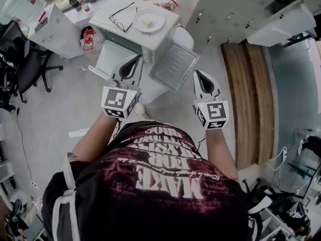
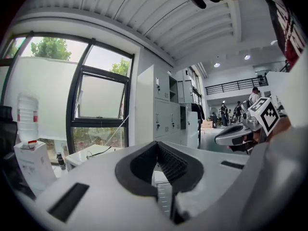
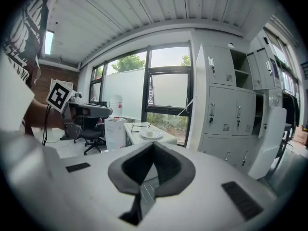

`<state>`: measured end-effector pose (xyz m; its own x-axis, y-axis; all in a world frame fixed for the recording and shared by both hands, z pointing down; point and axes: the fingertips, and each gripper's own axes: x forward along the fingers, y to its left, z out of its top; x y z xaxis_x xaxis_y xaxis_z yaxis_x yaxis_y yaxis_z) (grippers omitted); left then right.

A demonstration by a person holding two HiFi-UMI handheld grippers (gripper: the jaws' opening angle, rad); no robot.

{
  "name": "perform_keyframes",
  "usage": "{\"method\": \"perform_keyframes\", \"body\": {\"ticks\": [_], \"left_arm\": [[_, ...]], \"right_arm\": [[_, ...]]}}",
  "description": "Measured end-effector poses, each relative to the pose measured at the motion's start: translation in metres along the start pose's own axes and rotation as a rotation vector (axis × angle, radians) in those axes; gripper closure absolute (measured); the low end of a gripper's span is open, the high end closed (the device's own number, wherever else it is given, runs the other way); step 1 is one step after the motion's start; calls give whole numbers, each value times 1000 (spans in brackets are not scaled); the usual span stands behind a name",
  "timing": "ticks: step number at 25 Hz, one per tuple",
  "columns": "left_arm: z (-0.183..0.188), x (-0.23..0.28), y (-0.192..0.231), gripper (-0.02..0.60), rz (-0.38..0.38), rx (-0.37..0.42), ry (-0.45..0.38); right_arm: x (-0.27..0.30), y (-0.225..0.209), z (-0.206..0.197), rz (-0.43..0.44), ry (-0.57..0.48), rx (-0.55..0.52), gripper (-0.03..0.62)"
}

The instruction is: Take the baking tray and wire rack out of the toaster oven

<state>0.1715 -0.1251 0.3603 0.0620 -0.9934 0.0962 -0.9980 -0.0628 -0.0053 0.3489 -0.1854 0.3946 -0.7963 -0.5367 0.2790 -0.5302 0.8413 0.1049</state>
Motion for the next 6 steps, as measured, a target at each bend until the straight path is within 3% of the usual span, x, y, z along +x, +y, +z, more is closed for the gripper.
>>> {"method": "perform_keyframes", "body": {"ticks": [6], "left_arm": [[6,-25,-34,575,41,29,10]], "right_arm": [[-28,1,-8,58,-16,-11,591]]}}
